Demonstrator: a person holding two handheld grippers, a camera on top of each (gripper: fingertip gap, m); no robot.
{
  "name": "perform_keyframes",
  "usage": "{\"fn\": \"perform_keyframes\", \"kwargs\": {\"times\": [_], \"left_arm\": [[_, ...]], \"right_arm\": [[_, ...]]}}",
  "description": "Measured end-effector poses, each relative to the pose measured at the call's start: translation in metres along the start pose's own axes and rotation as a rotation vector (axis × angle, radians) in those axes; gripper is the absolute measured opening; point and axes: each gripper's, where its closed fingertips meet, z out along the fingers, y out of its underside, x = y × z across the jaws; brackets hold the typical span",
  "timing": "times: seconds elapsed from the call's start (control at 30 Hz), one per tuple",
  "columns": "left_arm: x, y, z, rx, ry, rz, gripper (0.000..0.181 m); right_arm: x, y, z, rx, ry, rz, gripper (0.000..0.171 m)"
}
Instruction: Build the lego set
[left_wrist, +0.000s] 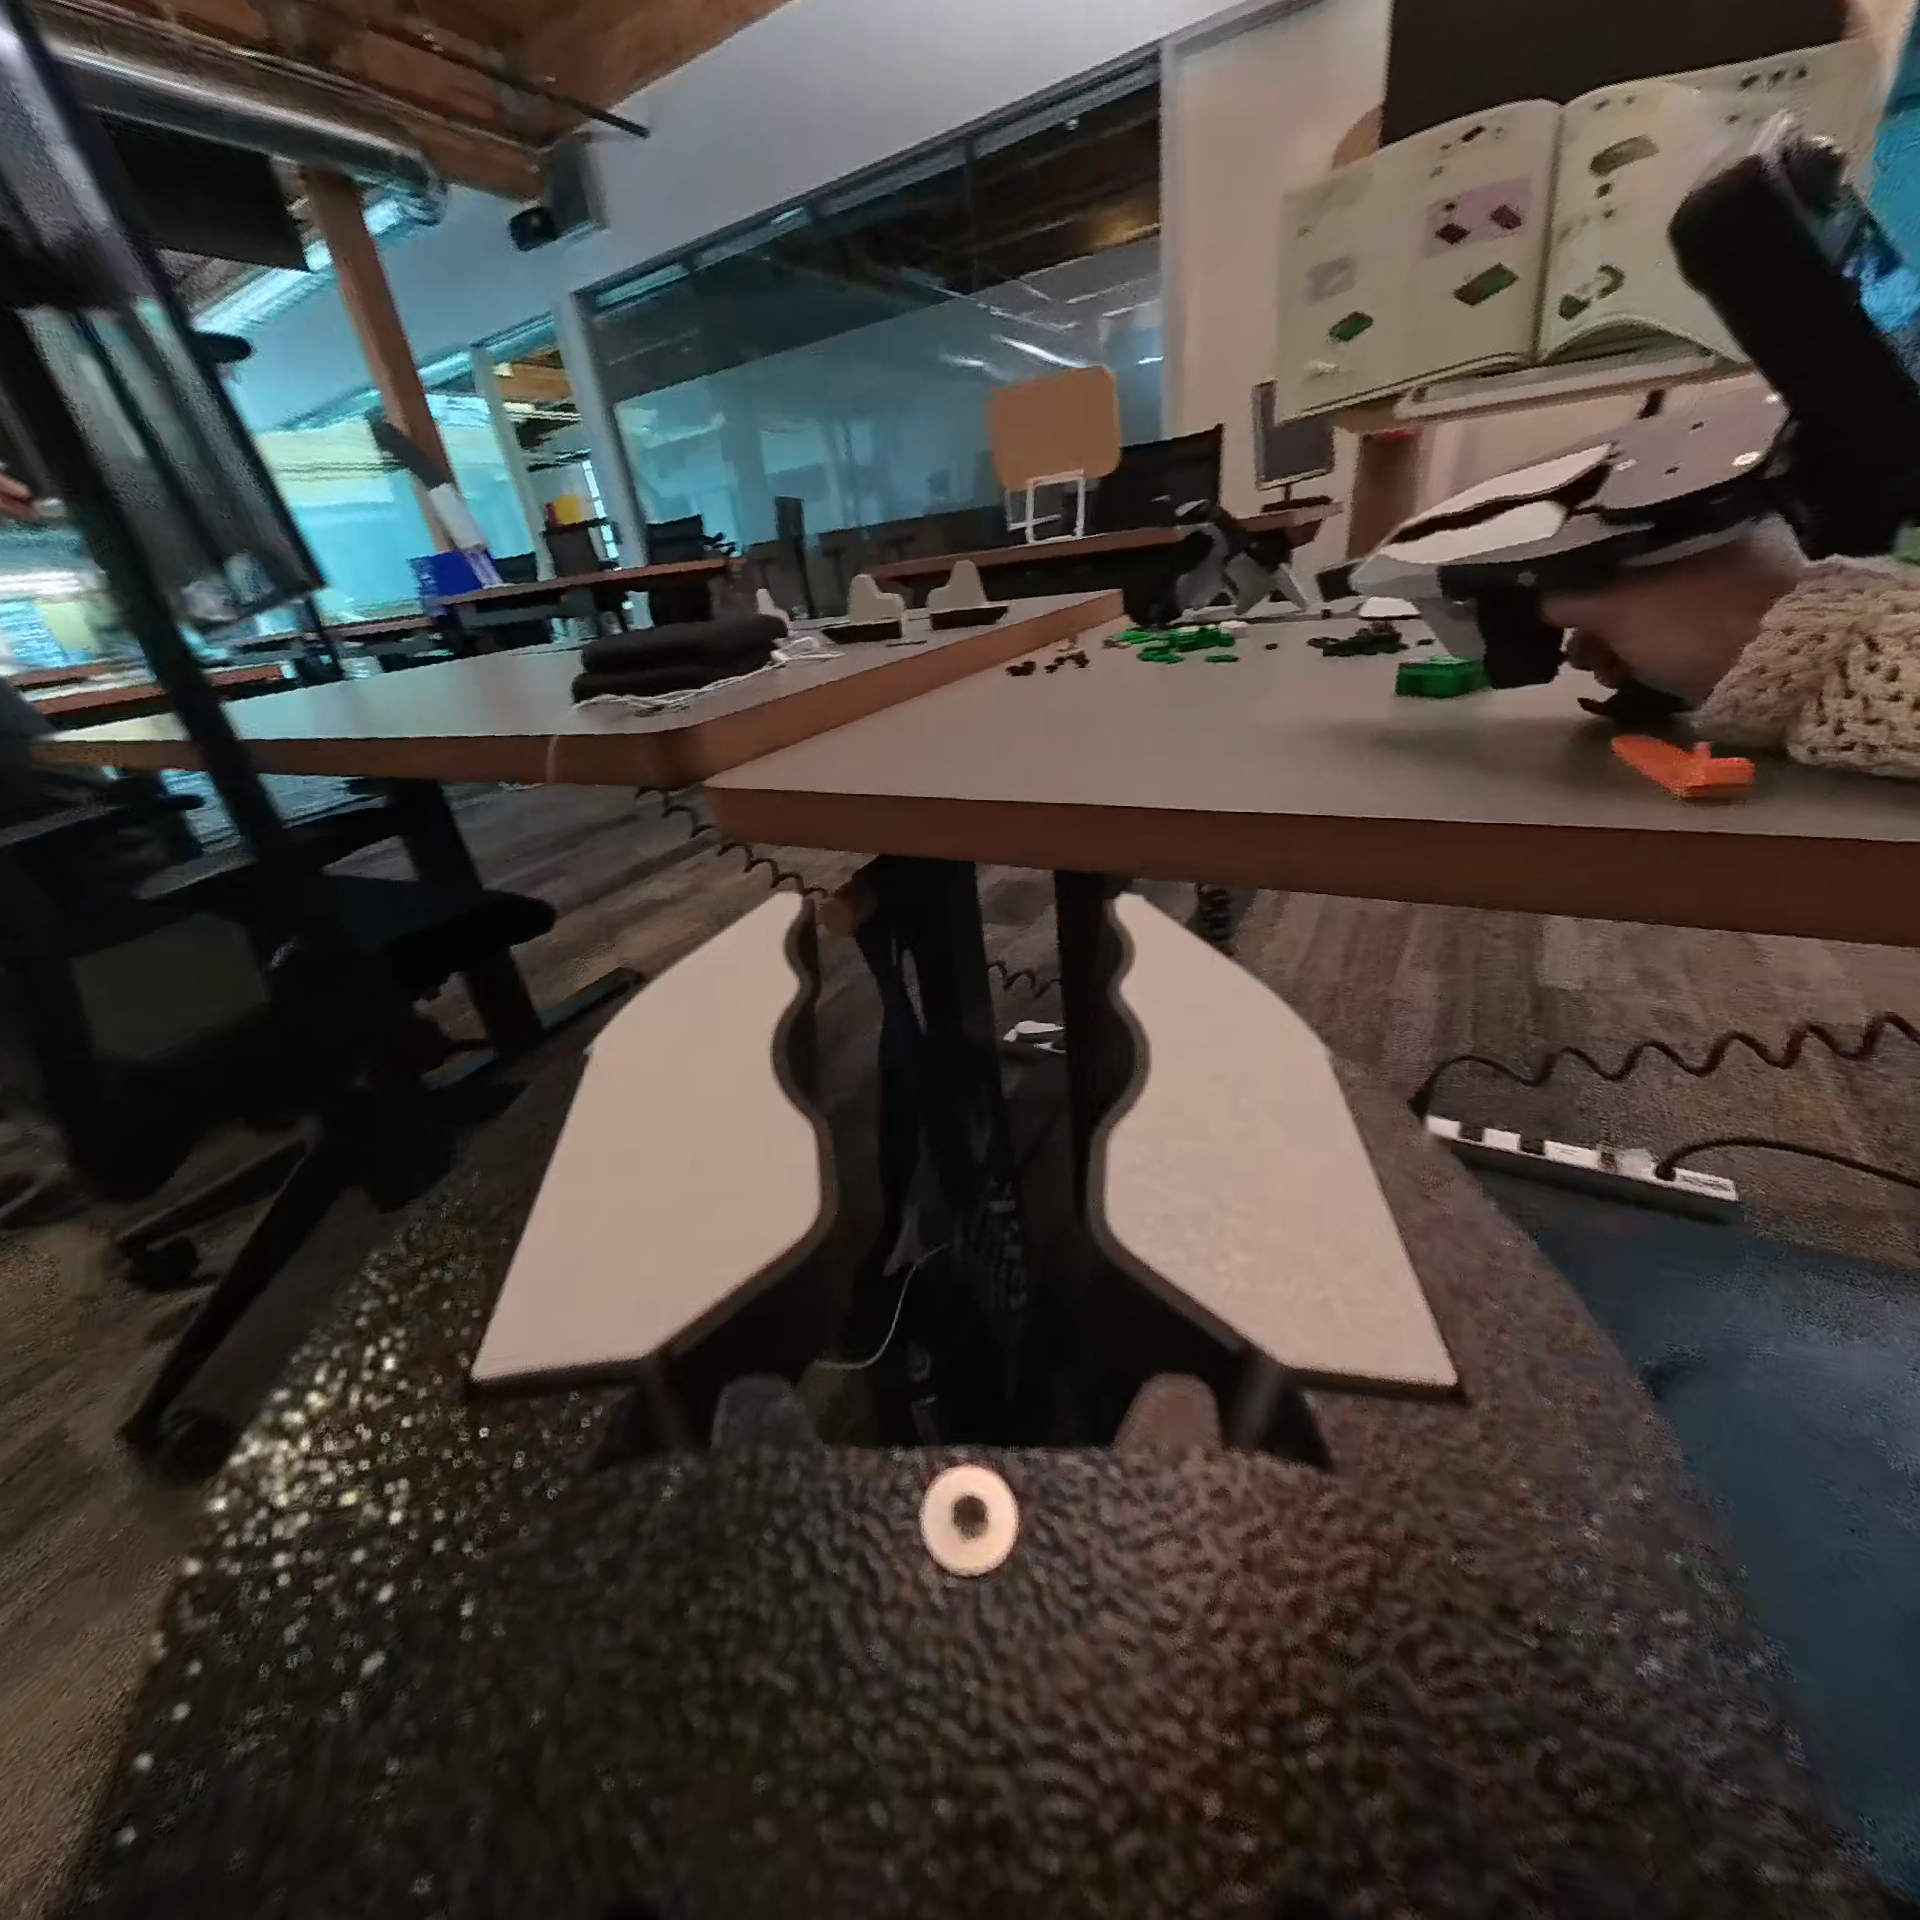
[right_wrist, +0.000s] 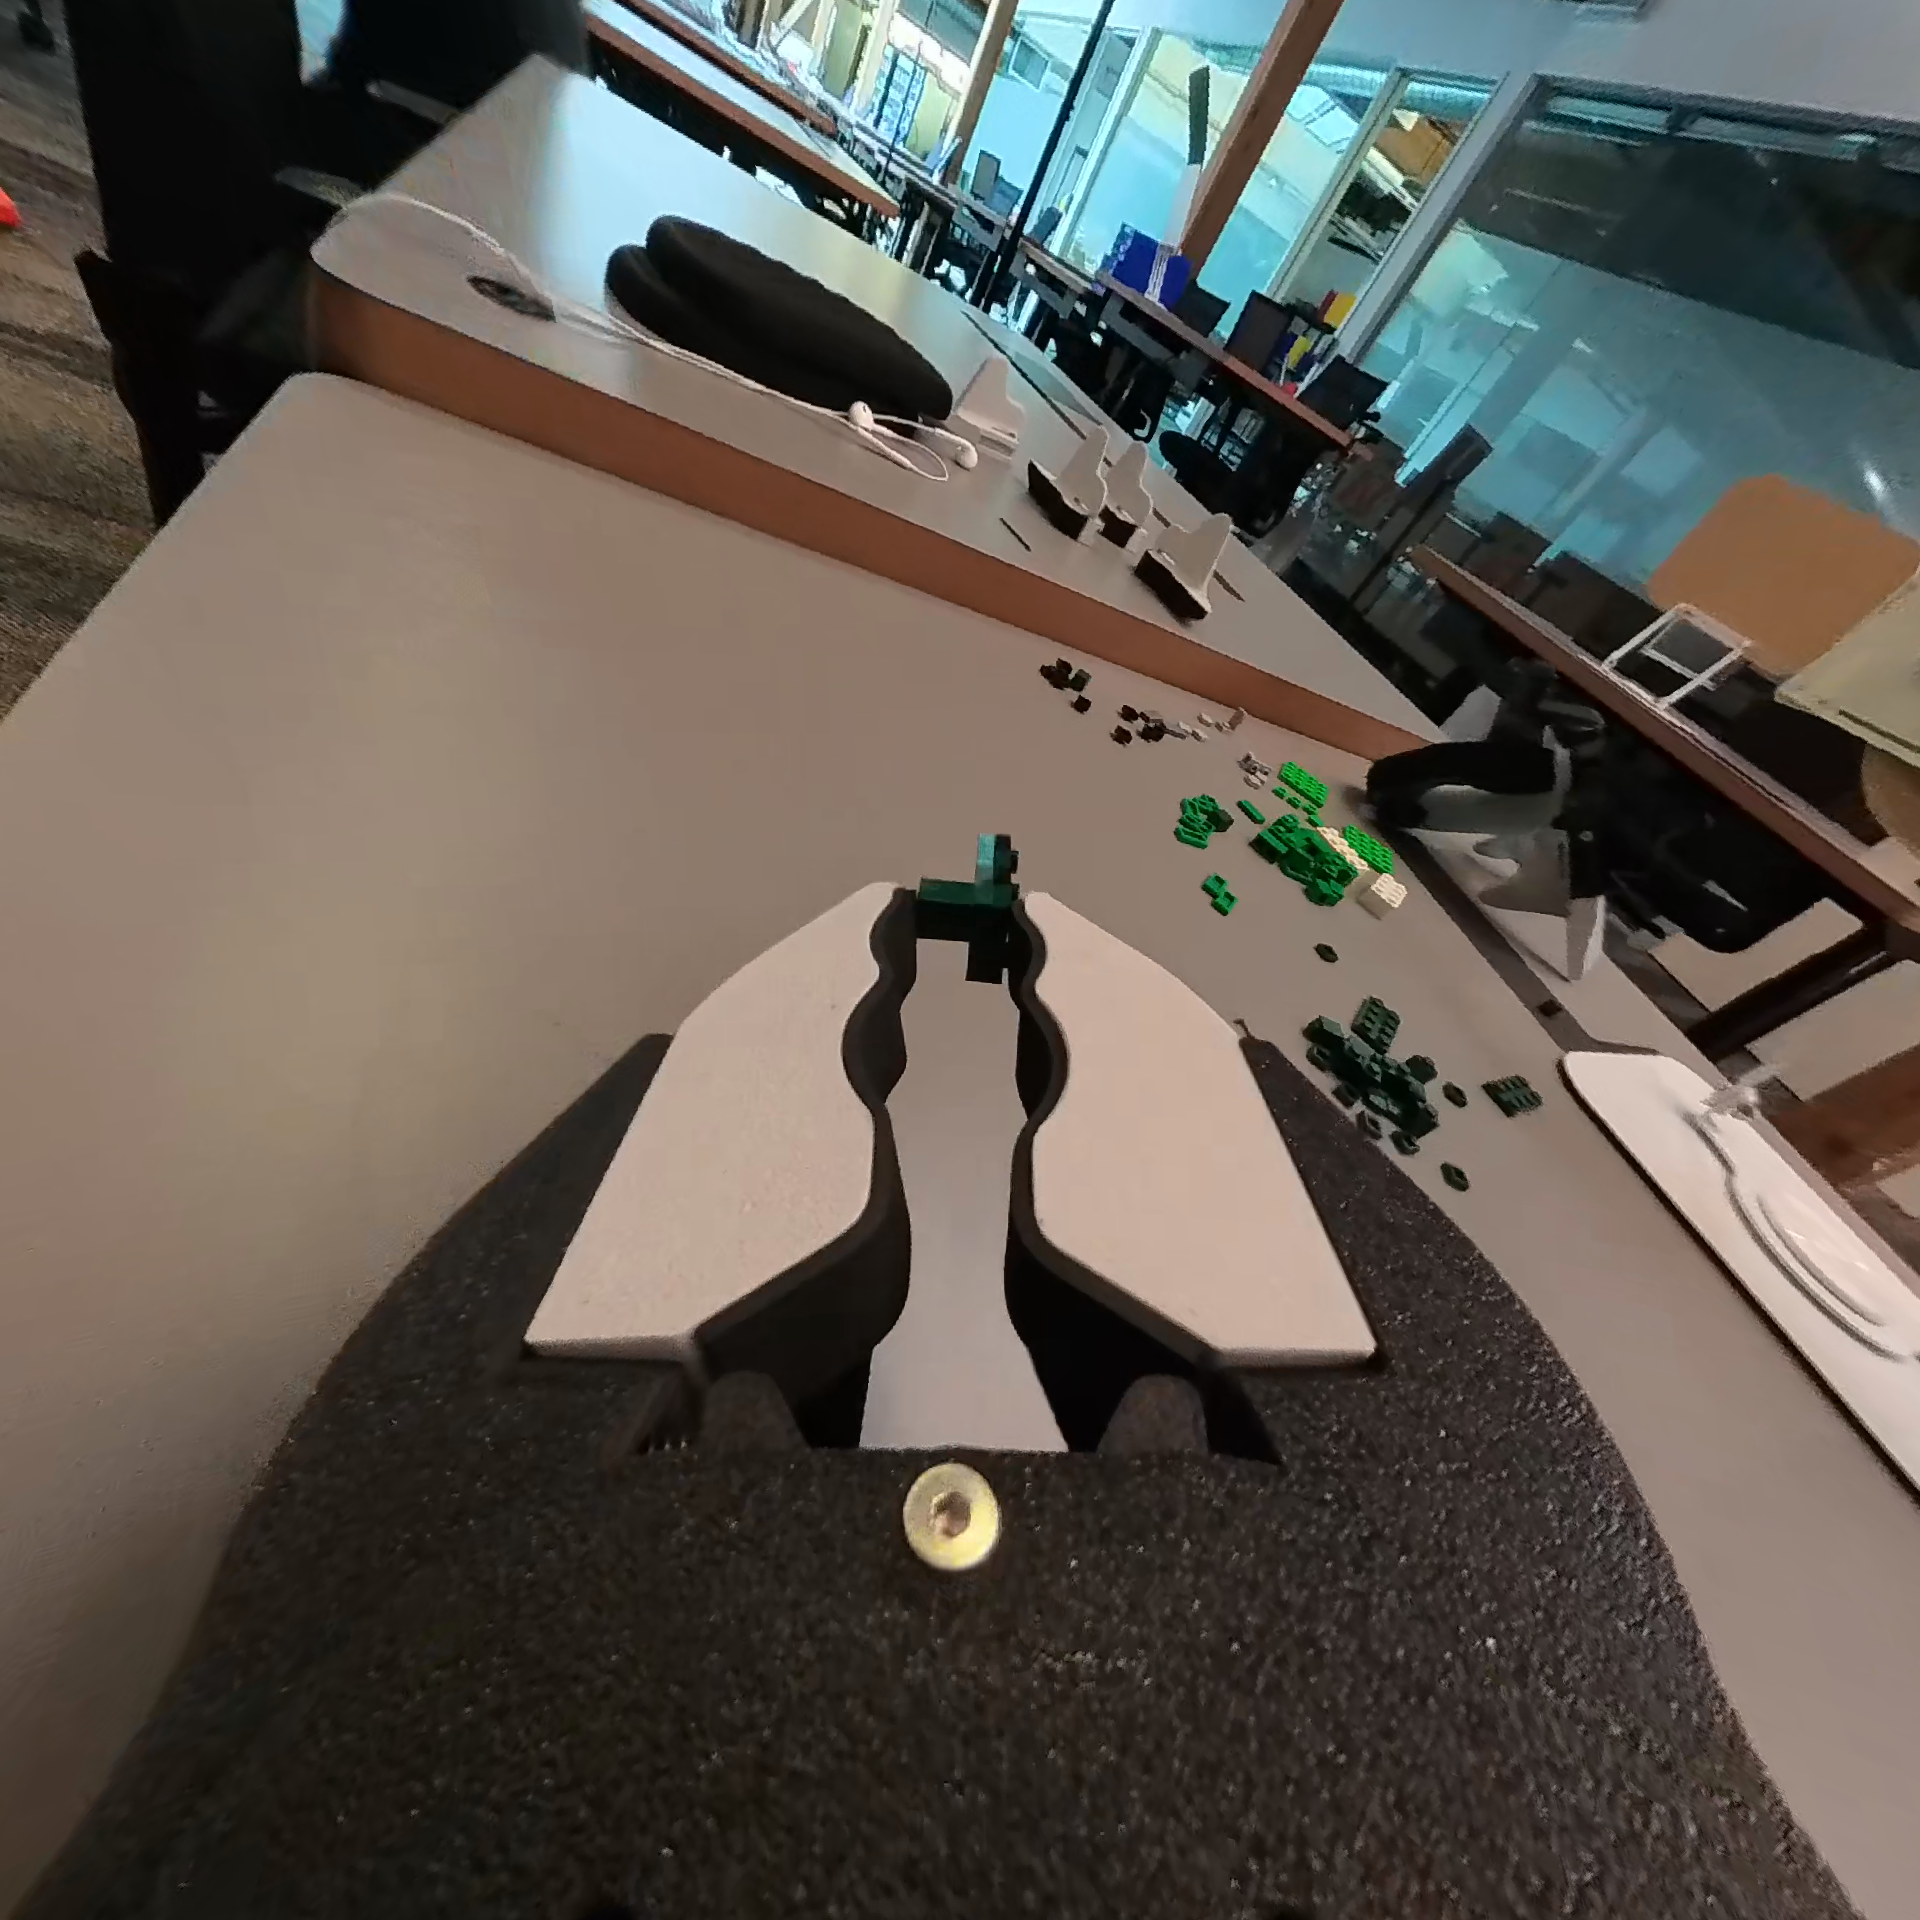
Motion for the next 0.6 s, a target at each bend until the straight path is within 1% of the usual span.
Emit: {"fn": "perform_keyframes", "kwargs": {"times": [0.13,0.33,0.47,0.6], "left_arm": [[0.001,0.005,0.036,0.029,0.083,0.014,0.052],[-0.001,-0.004,0.108,0.095,0.215,-0.036,0.051],[0.000,-0.026,0.149,0.100,0.301,-0.141,0.053],[-0.004,-0.064,0.164,0.070,0.376,-0.174,0.053]], "right_arm": [[0.003,0.002,0.002,-0.010,0.019,-0.020,0.016],[0.009,0.007,0.003,-0.033,0.094,-0.093,0.016],[0.001,0.018,0.010,-0.120,0.094,-0.204,0.016],[-0.005,0.031,0.017,-0.216,0.066,-0.268,0.016]]}}
